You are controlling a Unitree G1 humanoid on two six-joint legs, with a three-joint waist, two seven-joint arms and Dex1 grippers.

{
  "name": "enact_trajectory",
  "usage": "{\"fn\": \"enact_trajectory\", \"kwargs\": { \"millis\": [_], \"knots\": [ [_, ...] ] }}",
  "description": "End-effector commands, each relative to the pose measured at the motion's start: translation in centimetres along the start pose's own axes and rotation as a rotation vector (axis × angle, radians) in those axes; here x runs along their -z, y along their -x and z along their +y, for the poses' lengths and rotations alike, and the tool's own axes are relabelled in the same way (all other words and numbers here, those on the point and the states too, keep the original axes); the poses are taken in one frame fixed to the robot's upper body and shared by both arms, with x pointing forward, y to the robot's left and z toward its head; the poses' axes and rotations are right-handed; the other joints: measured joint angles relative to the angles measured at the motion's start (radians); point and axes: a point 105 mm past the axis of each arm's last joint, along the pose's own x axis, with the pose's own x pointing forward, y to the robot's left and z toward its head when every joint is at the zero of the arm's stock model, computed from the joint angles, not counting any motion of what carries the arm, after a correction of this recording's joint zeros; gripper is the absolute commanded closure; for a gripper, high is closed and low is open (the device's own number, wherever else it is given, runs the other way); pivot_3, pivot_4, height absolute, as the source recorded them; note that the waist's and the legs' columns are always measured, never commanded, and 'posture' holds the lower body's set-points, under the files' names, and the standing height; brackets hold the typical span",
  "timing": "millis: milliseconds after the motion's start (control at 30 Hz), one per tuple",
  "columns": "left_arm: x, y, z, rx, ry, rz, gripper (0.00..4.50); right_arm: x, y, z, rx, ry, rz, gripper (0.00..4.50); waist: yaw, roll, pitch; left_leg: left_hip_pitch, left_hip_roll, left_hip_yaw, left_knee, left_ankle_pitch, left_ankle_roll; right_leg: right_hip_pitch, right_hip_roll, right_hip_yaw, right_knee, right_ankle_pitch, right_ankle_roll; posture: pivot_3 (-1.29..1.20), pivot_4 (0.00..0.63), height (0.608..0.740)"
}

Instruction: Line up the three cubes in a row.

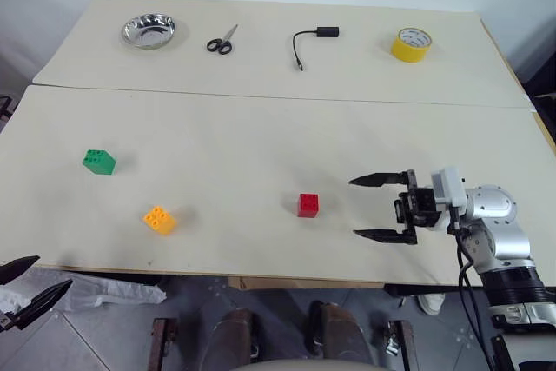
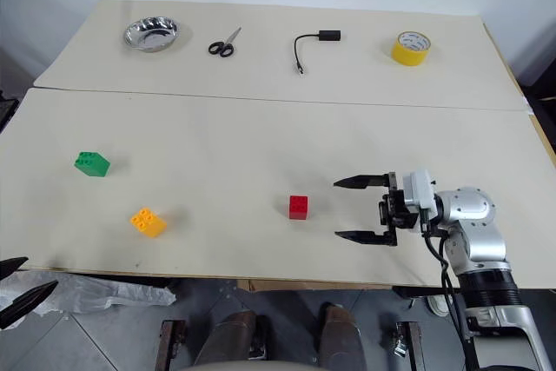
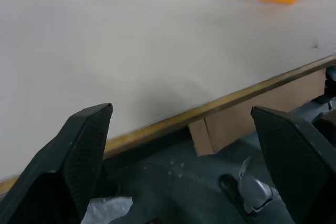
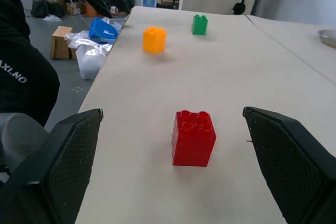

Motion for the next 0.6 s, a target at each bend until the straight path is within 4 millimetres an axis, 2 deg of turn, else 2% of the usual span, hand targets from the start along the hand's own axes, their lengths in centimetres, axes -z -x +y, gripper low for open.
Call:
{"fn": "enact_trajectory", "kwargs": {
  "millis": [33, 100, 167, 267, 367, 500, 600],
  "knots": [
    [-3.3, -3.3, -1.8, 0.132, -0.074, -0.100, 0.00, -0.7, 0.4, 0.6, -0.047, 0.061, -0.001, 0.02, 0.001, 0.000, 0.000, 0.000, 0.000, 0.000, 0.000, 0.000, 0.000, 0.000, -0.001, 0.001, 0.000, 0.000, 0.000, 0.00, 0.150, 0.740],
    [-4.1, -4.7, -2.4, 0.161, -0.089, -0.123, 0.00, -0.6, 0.5, 0.7, -0.048, 0.058, 0.007, 0.02, -0.002, 0.000, 0.000, 0.000, 0.001, -0.001, 0.000, 0.000, -0.001, 0.000, -0.002, 0.002, 0.000, 0.000, 0.000, 0.00, 0.150, 0.740],
    [-5.4, -5.7, -2.1, 0.111, -0.089, -0.200, 0.00, -0.6, 0.6, 0.7, -0.039, 0.054, 0.010, 0.02, -0.007, 0.000, 0.000, 0.000, 0.002, 0.000, 0.000, -0.001, -0.001, 0.000, 0.001, 0.002, 0.000, 0.000, 0.000, 0.00, 0.150, 0.740],
    [-6.7, -5.8, -1.2, -0.016, -0.053, -0.315, 0.00, -0.8, 0.7, 0.8, -0.029, 0.055, 0.012, 0.02, -0.023, 0.000, 0.000, 0.000, 0.002, 0.001, 0.000, -0.001, -0.001, 0.000, 0.003, 0.000, 0.000, 0.000, 0.000, 0.00, 0.150, 0.740],
    [-6.7, -5.1, -0.2, -0.216, 0.046, -0.424, 0.00, -1.3, 0.4, 0.9, -0.011, 0.063, -0.004, 0.02, -0.029, 0.000, 0.000, 0.000, 0.002, 0.001, 0.000, -0.001, -0.001, 0.000, 0.004, 0.000, 0.000, 0.000, 0.000, 0.00, 0.150, 0.740],
    [-4.7, -2.3, 1.5, -0.580, 0.205, -0.511, 0.00, -3.2, -0.8, -0.2, 0.082, 0.096, -0.101, 0.02, -0.025, -0.001, -0.001, 0.001, 0.003, 0.001, 0.001, -0.001, -0.001, 0.001, 0.003, 0.001, -0.001, 0.000, 0.000, 0.00, 0.150, 0.740],
    [-2.3, -0.3, 2.0, -0.723, 0.235, -0.477, 0.00, -4.0, -1.6, -0.6, 0.121, 0.098, -0.152, 0.02, -0.022, -0.003, -0.002, 0.001, 0.004, 0.001, 0.001, -0.001, -0.001, 0.001, 0.003, 0.001, 0.000, 0.000, 0.000, 0.00, 0.150, 0.740]
  ]
}}
